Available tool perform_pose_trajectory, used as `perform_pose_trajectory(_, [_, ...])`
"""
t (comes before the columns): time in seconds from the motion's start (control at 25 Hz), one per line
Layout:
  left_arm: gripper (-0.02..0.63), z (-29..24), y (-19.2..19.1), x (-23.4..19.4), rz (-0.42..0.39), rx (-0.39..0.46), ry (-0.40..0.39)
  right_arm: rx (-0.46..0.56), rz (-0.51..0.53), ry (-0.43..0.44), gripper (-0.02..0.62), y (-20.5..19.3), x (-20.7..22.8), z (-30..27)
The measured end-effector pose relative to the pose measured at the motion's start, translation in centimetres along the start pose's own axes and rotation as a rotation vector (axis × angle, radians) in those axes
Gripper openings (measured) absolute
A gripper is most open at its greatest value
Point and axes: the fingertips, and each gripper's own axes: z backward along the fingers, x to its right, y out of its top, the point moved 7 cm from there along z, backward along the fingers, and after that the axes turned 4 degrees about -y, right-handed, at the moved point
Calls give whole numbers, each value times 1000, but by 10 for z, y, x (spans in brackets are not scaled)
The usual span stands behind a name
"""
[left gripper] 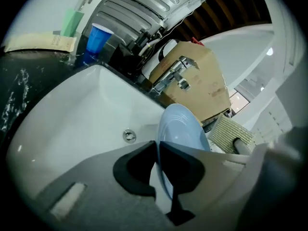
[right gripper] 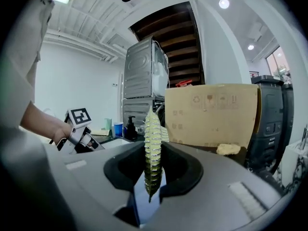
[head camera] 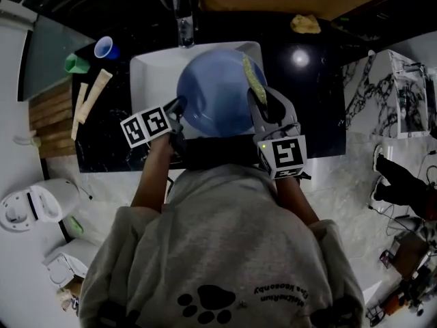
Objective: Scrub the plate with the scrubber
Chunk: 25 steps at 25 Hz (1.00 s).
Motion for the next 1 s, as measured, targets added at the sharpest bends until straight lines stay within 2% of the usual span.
perform_pose_trajectory(0.28, [20,-15,-14,61,-74,-5,-106,37,123,-71,77,25,28,33])
perform_pose_trajectory(0.44, [20,-37,-31,87,-106,-42,-131,15,215,-97,77,27,40,49])
perform_pose_trajectory(0.72, [25,-70,-56,123,-180,-81,-113,-198,445,-87,76,-2,54,60])
perform_pose_trajectory(1.0, [25,-88,-82,142,-224,-133,-102,-386,677,17,75,-43,51,46])
